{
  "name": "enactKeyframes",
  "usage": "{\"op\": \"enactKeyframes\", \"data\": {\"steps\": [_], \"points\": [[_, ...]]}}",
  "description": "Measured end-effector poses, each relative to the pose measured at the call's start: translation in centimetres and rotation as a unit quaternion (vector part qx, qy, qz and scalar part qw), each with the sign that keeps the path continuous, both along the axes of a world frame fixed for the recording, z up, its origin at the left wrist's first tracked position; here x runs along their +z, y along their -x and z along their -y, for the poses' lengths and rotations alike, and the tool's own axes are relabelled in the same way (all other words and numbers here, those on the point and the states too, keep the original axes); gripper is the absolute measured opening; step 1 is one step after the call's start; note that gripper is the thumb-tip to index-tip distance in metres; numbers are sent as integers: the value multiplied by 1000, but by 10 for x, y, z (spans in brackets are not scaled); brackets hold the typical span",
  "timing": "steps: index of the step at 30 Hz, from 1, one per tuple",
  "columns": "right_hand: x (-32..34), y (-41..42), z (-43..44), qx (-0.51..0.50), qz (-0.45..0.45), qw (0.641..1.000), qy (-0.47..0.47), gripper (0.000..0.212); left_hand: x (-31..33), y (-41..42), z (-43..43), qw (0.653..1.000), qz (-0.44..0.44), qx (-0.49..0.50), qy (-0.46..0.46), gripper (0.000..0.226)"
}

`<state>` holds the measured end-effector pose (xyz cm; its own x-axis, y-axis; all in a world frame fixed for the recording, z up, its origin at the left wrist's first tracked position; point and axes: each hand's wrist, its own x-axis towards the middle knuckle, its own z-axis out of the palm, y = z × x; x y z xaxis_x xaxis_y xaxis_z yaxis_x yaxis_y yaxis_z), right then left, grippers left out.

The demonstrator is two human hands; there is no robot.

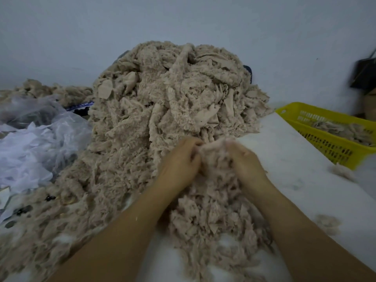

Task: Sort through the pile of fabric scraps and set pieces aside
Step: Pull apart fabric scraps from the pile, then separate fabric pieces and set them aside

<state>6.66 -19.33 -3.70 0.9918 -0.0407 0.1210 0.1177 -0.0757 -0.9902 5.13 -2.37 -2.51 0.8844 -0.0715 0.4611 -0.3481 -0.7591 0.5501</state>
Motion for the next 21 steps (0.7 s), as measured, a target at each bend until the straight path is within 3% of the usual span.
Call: {"op": "enactKeyframes", "data": {"steps": [2,4,7,9,11,15,18,21], "points": [[7,-7,19,-137,-26,976,-169,37,-1,-2,-19,996,-5,58,69,30],[11,-12,39,-265,-33,930,-251,38,-2,-3,-40,976,-26,119,181,40],[10,-16,49,-340,-54,901,-263,40,-4,-5,-61,939,-31,184,289,45],[10,-16,42,-316,-75,921,-214,36,-5,-6,-57,939,-26,158,305,43],[10,-13,29,-245,-90,954,-146,36,-6,-4,-46,954,-39,95,282,44],[3,-4,13,-125,-40,991,37,61,-9,8,-26,974,-131,-86,165,46],[0,-3,13,-105,-7,987,124,41,-11,16,-10,957,-203,-200,59,55],[3,-2,11,-77,-13,984,158,29,-12,22,20,945,-212,-246,-48,62]]}}
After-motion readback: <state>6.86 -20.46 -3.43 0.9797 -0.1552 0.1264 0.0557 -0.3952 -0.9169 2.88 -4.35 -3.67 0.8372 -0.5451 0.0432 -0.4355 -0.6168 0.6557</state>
